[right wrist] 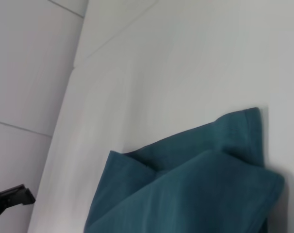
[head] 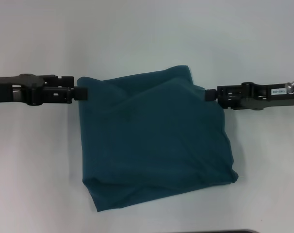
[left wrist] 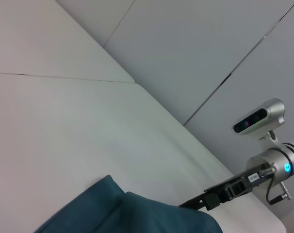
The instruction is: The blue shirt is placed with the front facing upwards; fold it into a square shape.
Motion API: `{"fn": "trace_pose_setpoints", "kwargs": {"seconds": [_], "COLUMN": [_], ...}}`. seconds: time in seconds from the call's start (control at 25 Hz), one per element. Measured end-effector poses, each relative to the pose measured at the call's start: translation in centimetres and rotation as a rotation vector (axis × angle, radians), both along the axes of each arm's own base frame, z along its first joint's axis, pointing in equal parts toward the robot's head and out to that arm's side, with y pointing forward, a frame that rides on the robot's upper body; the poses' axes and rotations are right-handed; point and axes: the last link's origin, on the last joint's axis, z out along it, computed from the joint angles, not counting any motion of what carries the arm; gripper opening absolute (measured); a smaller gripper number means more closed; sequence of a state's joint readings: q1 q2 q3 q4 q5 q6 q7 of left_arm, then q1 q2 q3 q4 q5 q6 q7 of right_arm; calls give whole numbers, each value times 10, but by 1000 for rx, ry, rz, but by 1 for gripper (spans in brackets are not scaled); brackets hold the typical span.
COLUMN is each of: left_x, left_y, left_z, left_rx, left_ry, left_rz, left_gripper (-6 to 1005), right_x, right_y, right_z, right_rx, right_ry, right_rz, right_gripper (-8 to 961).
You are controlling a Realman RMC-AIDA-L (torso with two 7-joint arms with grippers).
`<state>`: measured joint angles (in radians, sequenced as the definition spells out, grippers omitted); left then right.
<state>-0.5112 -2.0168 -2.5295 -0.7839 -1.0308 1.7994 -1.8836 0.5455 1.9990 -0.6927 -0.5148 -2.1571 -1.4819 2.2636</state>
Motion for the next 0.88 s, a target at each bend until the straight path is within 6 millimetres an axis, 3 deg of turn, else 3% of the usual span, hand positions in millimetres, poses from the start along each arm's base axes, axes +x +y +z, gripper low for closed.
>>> {"fn": "trace_pose_setpoints", "kwargs": {"seconds": [0.32,0.88], "left_x": [1,1], "left_y": [0,1], "left_z": [-1,-3], "left_rx": [-7,-7], "left_ry": [8,20], "left_rz": [-5,-17], "left_gripper": [949,949], "right_x": [-5,-40], "right_y": [2,30], "right_z": [-12,-21], "right_rx": [-14,53], "right_ry": [17,59], "right_rz": [-22,47], "right_gripper": [847,836]}}
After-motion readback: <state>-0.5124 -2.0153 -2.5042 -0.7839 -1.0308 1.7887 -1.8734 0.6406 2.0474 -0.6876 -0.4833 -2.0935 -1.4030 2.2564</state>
